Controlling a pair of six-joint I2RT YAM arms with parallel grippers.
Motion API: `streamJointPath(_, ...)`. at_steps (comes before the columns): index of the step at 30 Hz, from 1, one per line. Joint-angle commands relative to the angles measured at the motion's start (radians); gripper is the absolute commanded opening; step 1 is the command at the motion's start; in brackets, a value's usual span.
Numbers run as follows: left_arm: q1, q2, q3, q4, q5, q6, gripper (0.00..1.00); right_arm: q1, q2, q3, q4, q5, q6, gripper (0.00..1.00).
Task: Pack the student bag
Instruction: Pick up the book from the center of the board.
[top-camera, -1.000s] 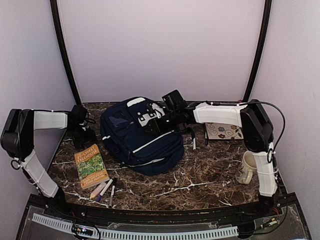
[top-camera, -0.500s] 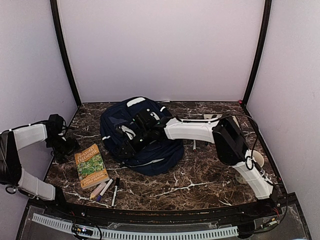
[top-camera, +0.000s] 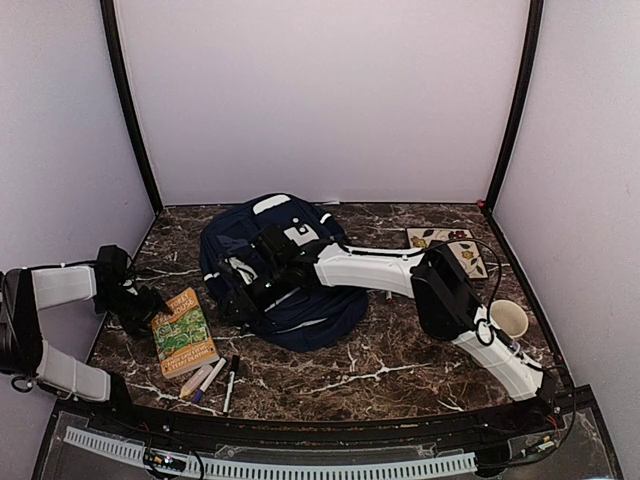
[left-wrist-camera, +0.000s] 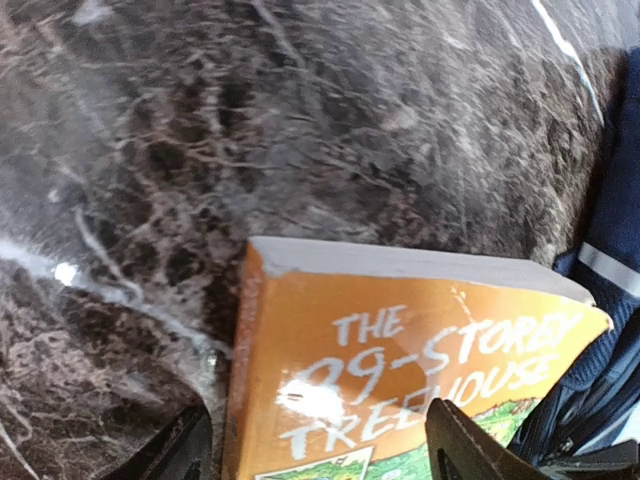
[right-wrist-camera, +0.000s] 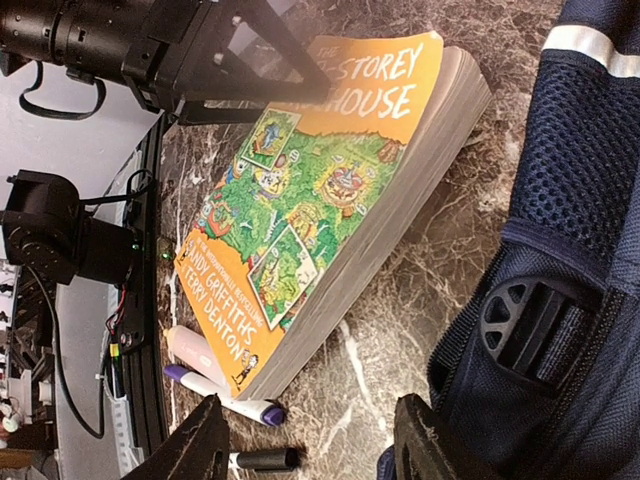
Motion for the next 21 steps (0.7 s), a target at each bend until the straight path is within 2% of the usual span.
streamJointPath(1, 0.0, 0.017, -0.096, 0.071, 0.115, -0.034, 0.73, 0.025, 0.044, 0.059, -0.015, 0.039, 0.047, 0.57)
streamJointPath(5, -0.001, -0.023, -0.136, 0.089, 0.145, -0.043, 0.72, 0.027, 0.092, 0.089, -0.025, 0.12, 0.09, 0.56)
streamJointPath(10, -0.022, -0.041, -0.148, 0.121, 0.186, -0.038, 0.72, 0.029, 0.145, 0.075, 0.003, 0.085, 0.138, 0.55)
streamJointPath(13, -0.059, 0.011, -0.146, 0.155, 0.223, -0.034, 0.72, 0.029, 0.175, 0.069, 0.014, 0.065, 0.165, 0.54)
streamJointPath(17, -0.173, 0.093, -0.12, 0.169, 0.23, -0.032, 0.71, 0.019, 0.197, 0.045, 0.03, 0.057, 0.199, 0.49)
streamJointPath(21, -0.215, 0.109, -0.134, 0.225, 0.269, -0.039, 0.68, -0.015, 0.206, -0.026, 0.091, 0.025, 0.267, 0.38)
